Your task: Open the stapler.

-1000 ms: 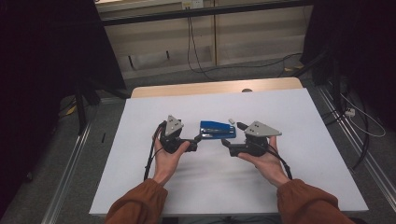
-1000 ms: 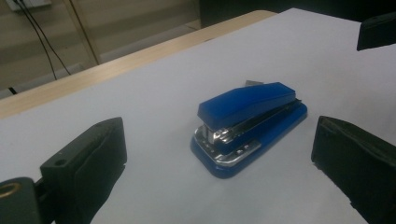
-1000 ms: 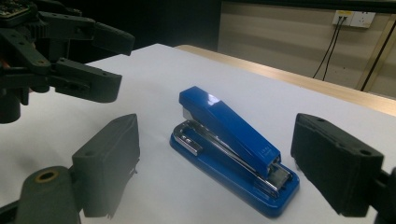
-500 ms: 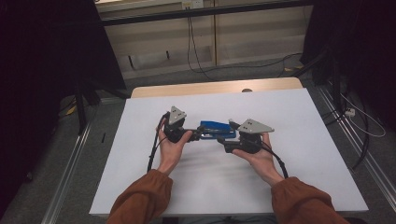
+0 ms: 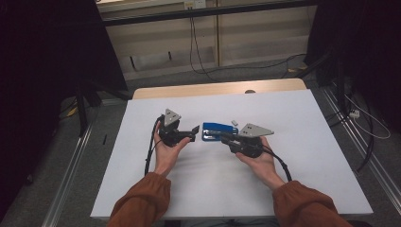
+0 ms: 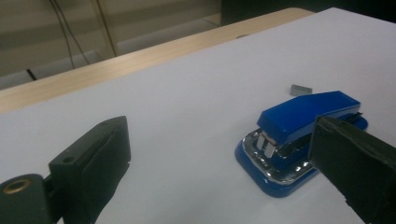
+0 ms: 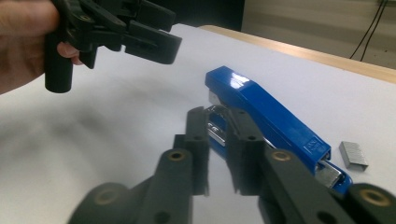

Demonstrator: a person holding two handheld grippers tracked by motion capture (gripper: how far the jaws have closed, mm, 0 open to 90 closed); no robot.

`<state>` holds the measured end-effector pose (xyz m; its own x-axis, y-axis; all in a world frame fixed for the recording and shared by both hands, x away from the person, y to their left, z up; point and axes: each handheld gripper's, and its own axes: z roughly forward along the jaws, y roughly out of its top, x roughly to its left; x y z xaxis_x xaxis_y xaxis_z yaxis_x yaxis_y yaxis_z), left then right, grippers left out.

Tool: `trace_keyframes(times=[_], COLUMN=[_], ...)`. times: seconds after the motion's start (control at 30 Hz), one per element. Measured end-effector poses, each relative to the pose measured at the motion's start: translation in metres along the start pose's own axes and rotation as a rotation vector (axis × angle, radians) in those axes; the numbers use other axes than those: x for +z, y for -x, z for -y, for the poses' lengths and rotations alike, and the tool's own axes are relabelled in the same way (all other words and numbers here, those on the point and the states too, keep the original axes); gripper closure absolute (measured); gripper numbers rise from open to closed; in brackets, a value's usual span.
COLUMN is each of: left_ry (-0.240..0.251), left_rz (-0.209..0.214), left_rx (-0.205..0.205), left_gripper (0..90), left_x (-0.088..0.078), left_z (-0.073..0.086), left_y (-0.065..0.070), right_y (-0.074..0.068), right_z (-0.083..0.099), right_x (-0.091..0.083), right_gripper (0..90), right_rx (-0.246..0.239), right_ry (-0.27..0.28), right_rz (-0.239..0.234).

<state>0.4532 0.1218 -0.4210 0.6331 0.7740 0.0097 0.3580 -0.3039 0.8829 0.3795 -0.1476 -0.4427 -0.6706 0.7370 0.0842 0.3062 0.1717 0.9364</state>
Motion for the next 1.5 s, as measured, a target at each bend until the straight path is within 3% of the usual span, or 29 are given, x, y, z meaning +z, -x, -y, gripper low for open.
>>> trace_keyframes(times=[0.07,0.2,0.27,0.37,0.4,0.47,0.53,0.6,0.77,0.83,0.87,1.0,1.27,1.5], left_ry=[-0.015,-0.012,-0.034,-0.039,-0.035,-0.055,-0.064,-0.062,-0.071,-0.084,-0.085,-0.099,-0.102,-0.141], left_rz=[0.016,0.036,0.046,0.054,0.058,0.056,0.059,0.065,0.074,0.072,0.073,0.077,0.092,0.111], left_rx=[0.016,0.013,0.018,0.020,0.018,0.040,0.041,0.046,0.038,0.056,0.053,0.051,0.040,0.074], left_gripper=[6.3,12.6,17.1,32.4,32.4,45.4,51.2,64.5,80.0,85.6,88.1,90.0,90.0,90.0], left_x=[0.002,0.001,0.002,0.003,0.004,0.006,0.006,0.007,0.011,0.013,0.014,0.019,0.033,0.037], left_z=[0.001,0.000,0.001,0.002,0.003,0.004,0.004,0.004,0.004,0.004,0.004,0.004,-0.004,0.000], left_y=[0.002,0.004,0.004,0.004,0.004,0.004,0.003,0.003,0.003,0.005,0.005,0.005,-0.006,0.002], right_y=[0.000,-0.001,-0.002,-0.002,-0.002,0.000,0.001,0.002,0.004,0.005,0.006,0.004,0.002,0.005], right_z=[0.000,-0.001,0.000,0.001,0.001,0.001,0.001,0.001,-0.003,-0.005,-0.007,-0.009,-0.011,-0.010], right_x=[0.000,0.000,0.002,0.004,0.004,0.006,0.008,0.010,0.019,0.025,0.032,0.040,0.055,0.060], right_gripper=[90.0,90.0,90.0,90.0,90.0,90.0,90.0,90.0,90.0,90.0,90.0,90.0,90.0,90.0], right_rx=[-0.014,-0.028,-0.026,-0.035,-0.035,-0.021,-0.024,-0.021,-0.027,-0.028,-0.004,0.005,-0.027,-0.024], right_ry=[0.007,-0.003,-0.009,-0.025,-0.025,-0.035,-0.041,-0.053,-0.076,-0.087,-0.104,-0.120,-0.198,-0.243], right_rz=[-0.004,-0.017,-0.023,-0.026,-0.026,-0.028,-0.024,-0.021,-0.024,-0.026,-0.032,-0.029,-0.013,0.032])
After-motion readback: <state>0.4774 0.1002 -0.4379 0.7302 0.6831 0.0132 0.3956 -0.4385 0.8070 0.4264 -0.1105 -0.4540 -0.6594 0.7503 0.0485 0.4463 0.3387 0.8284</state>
